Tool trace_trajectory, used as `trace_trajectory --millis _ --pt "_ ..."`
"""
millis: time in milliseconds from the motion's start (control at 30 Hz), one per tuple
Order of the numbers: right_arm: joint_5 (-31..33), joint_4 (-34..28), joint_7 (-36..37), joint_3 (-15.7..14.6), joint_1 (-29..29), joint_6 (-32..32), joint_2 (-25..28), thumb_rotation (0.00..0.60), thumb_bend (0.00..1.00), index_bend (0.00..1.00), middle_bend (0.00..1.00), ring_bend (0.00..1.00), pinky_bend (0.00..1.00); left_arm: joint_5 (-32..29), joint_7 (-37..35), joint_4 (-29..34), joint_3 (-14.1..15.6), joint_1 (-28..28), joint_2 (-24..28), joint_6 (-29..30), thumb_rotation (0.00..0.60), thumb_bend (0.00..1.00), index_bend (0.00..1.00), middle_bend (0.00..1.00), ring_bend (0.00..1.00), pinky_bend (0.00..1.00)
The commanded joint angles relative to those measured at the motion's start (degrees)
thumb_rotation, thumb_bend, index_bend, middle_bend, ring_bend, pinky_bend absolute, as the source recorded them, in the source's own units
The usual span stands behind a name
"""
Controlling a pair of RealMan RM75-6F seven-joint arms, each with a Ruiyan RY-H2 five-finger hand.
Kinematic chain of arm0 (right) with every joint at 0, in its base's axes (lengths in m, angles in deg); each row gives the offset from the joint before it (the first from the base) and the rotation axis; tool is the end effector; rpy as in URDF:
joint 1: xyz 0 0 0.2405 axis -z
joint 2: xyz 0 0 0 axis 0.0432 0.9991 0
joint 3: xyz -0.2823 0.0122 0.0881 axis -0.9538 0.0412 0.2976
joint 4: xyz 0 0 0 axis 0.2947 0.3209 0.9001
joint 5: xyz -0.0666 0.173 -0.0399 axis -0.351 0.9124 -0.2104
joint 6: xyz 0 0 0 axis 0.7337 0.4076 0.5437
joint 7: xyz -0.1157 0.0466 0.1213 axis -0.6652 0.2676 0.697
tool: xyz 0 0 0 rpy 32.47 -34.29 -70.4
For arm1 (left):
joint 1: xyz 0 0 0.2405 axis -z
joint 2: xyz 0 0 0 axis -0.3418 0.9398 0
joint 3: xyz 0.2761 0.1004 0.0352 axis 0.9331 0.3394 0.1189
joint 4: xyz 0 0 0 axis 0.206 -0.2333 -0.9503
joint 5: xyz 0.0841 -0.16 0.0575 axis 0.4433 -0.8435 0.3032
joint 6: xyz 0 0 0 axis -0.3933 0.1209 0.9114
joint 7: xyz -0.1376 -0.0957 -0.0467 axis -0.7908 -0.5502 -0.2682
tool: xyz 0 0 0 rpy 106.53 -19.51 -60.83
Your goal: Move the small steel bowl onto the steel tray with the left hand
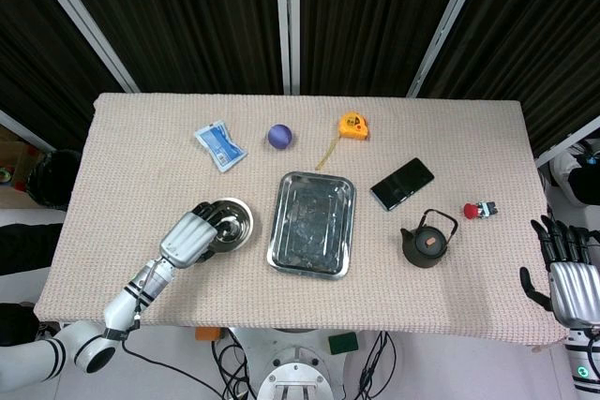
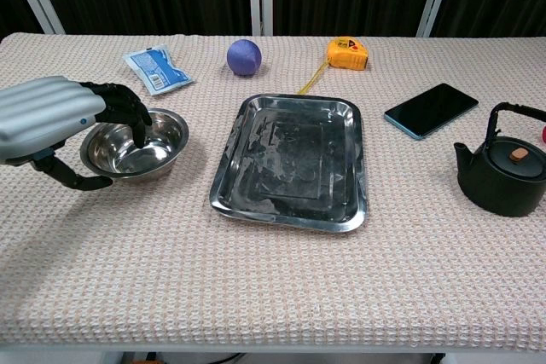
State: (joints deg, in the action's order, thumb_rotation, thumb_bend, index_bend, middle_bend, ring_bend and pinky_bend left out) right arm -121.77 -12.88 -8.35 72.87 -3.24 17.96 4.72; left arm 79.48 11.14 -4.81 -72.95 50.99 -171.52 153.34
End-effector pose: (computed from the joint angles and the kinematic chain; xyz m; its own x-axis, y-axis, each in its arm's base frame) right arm -0.3618 -0.1865 0.1880 0.4131 0.0237 0.9104 -0.9107 0.0163 0.4128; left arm -0.2293 0.3208 -0.0060 0.6074 0.1061 0.7873 0.6880 -0.5657 -0.4546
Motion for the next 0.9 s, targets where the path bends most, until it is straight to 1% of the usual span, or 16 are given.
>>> trace_trajectory --millis 33,233,400,567,733,800,867,900 --pt "0.03 0.01 0.00 0.00 0.01 -0.01 -0.01 0.600 0.44 0.00 0.00 0.00 0.00 -0.11 0.07 -0.03 0.00 0.03 -0.02 0.01 0.600 0.20 0.40 0.25 0.13 0.25" --pt "-0.09 0.12 0.11 -0.04 0.05 0.10 0.02 0.600 0.44 0.00 0.00 0.00 0.00 -0.31 0.86 -0.01 0.06 0.09 0.01 0.09 0.600 0.20 0.40 0.25 0.13 0.25" --pt "0.07 0.28 0.34 -0.02 0.11 0.07 0.00 0.600 0.44 0.00 0.00 0.00 0.00 -0.49 1.77 -0.23 0.34 0.41 -0.08 -0.74 0.600 0.21 0.46 0.26 0.13 0.25" --pt "0.07 0.41 0.53 -0.04 0.15 0.09 -0.05 0.600 0.45 0.00 0.00 0.00 0.00 -1.14 3.13 -1.31 0.51 0.59 -0.94 -1.69 0.600 0.22 0.48 0.26 0.13 0.25" --pt "0.13 0.54 0.62 0.02 0.17 0.14 -0.09 0.600 0.46 0.00 0.00 0.00 0.00 -1.05 3.43 -2.55 0.57 0.61 -1.99 -1.40 0.600 0.31 0.52 0.26 0.13 0.25" --pt "0.16 0.57 0.68 0.04 0.18 0.15 -0.09 0.600 0.46 0.00 0.00 0.00 0.00 -1.05 3.71 -2.92 0.53 0.55 -2.35 -1.12 0.600 0.36 0.56 0.27 0.14 0.25" --pt "0.20 0.60 0.73 0.06 0.18 0.14 -0.09 0.600 0.45 0.00 0.00 0.00 0.00 -0.96 4.42 -3.38 0.44 0.45 -2.76 -0.62 0.600 0.43 0.64 0.28 0.15 0.26" --pt "0.23 0.62 0.77 0.05 0.19 0.12 -0.10 0.600 0.45 0.00 0.00 0.00 0.00 -0.86 4.68 -3.54 0.47 0.42 -2.88 -0.44 0.600 0.45 0.67 0.29 0.16 0.26"
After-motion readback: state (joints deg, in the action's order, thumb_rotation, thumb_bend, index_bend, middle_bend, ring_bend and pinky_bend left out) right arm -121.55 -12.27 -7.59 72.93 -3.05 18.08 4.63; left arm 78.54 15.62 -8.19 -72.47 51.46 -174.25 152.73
